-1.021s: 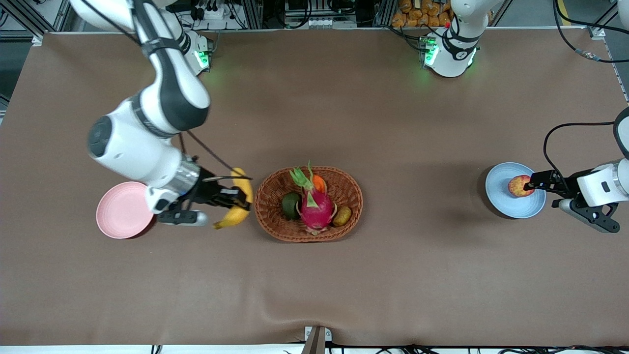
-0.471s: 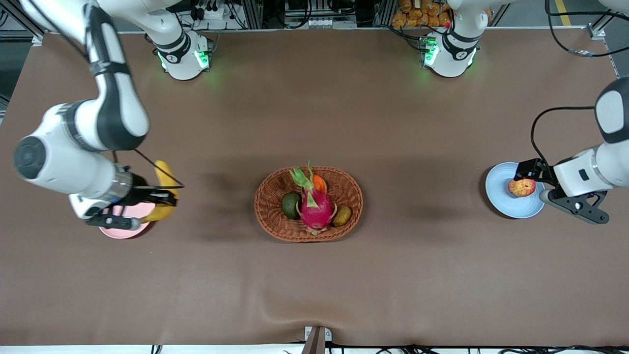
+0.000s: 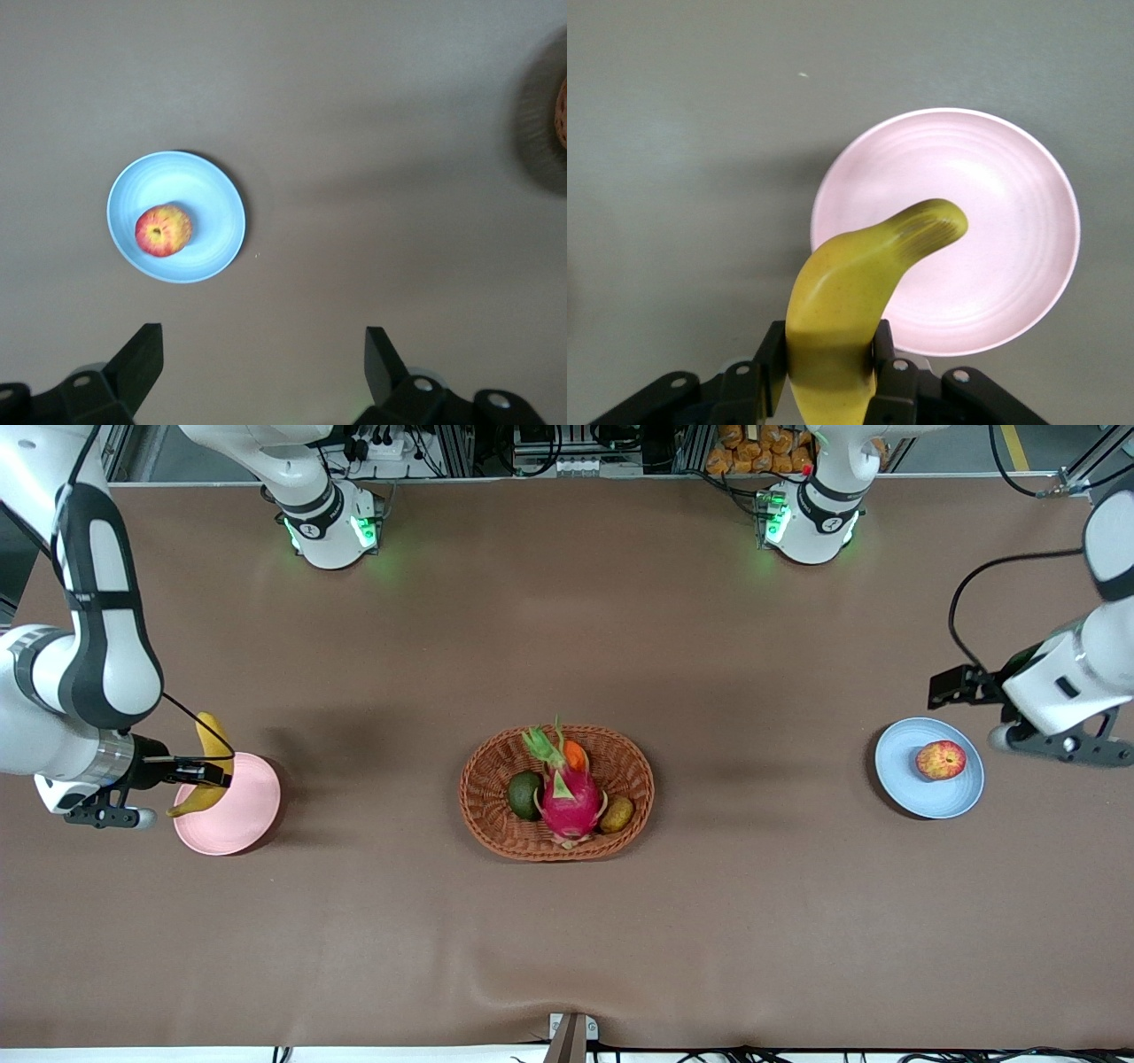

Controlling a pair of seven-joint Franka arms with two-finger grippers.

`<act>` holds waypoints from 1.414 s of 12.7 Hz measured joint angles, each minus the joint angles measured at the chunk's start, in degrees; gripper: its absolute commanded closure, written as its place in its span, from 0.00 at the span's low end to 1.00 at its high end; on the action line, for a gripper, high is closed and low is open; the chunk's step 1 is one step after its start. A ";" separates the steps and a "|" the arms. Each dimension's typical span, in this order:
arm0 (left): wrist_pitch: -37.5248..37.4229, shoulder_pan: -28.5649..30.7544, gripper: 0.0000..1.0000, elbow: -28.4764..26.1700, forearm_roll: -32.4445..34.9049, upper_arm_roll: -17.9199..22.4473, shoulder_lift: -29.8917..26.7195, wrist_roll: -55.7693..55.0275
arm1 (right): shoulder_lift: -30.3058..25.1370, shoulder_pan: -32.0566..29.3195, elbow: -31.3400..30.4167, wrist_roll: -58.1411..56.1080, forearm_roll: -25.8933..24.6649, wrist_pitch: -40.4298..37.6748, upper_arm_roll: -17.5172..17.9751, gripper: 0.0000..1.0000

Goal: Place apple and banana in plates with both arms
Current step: 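Lower the banana onto the pink plate and open the right gripper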

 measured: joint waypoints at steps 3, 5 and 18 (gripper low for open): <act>-3.50 -0.41 0.00 0.00 0.00 2.17 -2.83 -0.30 | 4.10 -0.23 -0.18 -1.31 0.00 5.80 0.40 0.68; -7.18 -0.40 0.00 0.00 0.00 2.84 -5.63 -1.10 | 5.44 -0.22 -0.12 -1.42 0.00 7.24 0.60 0.00; -9.89 -0.93 0.00 -0.32 -0.20 2.60 -10.39 -8.31 | -3.76 0.53 1.60 -2.35 -6.49 -0.19 0.93 0.00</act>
